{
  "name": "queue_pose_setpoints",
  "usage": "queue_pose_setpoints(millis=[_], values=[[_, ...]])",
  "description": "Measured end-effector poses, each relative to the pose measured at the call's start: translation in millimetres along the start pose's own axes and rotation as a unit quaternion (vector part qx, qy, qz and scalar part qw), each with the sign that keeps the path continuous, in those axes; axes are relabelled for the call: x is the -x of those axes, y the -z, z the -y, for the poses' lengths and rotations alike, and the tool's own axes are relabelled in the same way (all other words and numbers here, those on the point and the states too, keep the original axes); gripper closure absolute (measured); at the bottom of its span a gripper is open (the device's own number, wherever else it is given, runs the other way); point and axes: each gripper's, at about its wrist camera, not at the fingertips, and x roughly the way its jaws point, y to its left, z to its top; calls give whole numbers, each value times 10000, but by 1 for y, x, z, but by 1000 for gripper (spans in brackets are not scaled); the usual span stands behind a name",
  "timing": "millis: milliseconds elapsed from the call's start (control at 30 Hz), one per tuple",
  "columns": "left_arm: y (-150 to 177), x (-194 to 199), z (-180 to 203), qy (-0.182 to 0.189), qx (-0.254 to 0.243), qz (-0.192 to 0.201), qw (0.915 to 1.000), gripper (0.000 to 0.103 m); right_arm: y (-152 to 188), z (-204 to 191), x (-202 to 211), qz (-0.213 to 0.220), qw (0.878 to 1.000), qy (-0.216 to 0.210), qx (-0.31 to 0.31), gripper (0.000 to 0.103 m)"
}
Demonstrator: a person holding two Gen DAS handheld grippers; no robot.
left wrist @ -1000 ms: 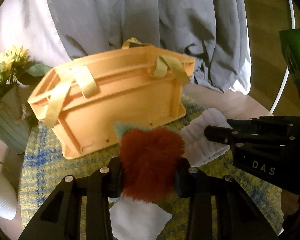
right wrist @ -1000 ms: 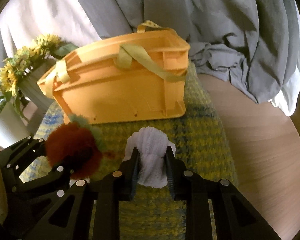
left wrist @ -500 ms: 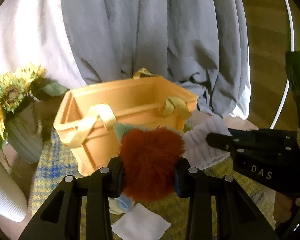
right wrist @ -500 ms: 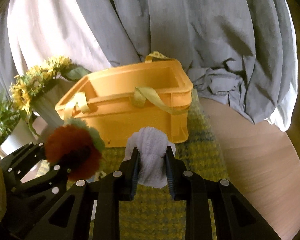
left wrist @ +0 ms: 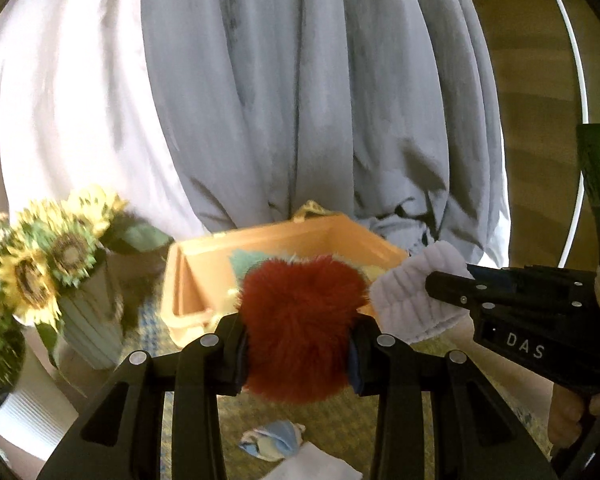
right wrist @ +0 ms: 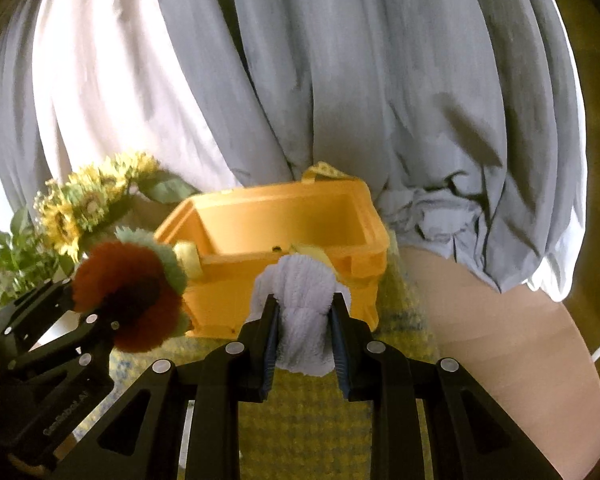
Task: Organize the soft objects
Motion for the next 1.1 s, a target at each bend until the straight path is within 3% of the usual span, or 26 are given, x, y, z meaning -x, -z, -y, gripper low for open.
queue_pose_setpoints(millis=[633, 867, 933, 1100], values=[[-42, 10, -19, -320, -107, 635, 9974, 67, -50, -21, 12, 896, 9959, -116, 71, 78], [-55, 4, -23, -433, -212, 820, 9955, 68, -64, -21, 4, 1027, 9946, -138, 42, 78], [-57, -2, -24, -444, -231, 788, 9956, 73, -67, -21, 0, 1034, 9946, -120, 50, 78], [-58, -14, -31, -451, -178, 695, 9964, 73, -74, -24, -9, 1025, 9946, -124, 75, 78]])
